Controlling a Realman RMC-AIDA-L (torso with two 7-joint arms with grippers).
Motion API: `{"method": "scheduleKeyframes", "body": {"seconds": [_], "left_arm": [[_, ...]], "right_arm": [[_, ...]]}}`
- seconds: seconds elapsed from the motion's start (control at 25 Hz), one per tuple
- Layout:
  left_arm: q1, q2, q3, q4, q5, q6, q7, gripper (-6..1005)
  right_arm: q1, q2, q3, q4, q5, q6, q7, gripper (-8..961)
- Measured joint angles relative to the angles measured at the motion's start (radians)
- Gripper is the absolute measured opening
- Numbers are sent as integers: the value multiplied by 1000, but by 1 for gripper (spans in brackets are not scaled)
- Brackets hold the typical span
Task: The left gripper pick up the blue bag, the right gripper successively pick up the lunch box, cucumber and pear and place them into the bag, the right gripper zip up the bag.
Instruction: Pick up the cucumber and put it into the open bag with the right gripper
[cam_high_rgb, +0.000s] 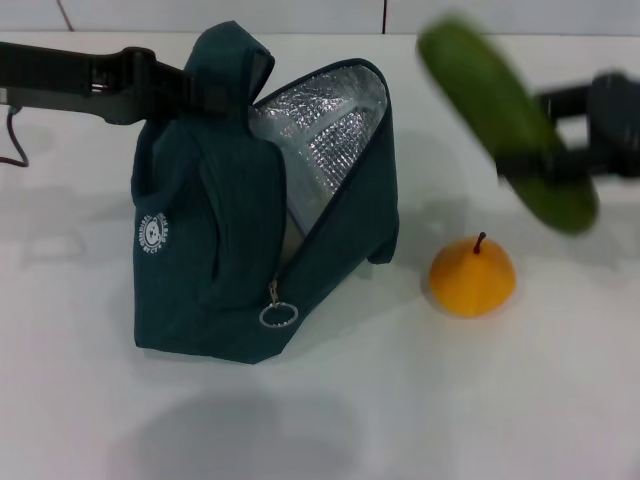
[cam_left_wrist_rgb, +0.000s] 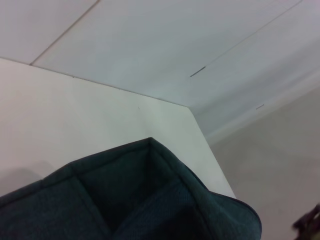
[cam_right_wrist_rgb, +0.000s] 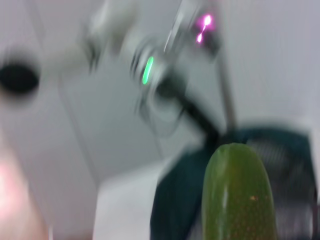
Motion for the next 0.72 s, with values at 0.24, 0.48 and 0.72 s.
{"method": "scheduleKeyframes", "body": {"seconds": [0.24, 0.48, 0.72], "left_arm": [[-6, -4, 1, -3, 0, 0, 0, 43], [-23, -8, 5, -6, 2, 0, 1, 43], [-26, -10, 27, -8, 3, -6, 0, 43]], "right_arm": [[37, 2, 20, 272, 196, 111, -7, 622], [83, 48, -55, 442, 341, 223, -88, 626], [150, 50, -287, 628, 594, 368, -282, 630]]}}
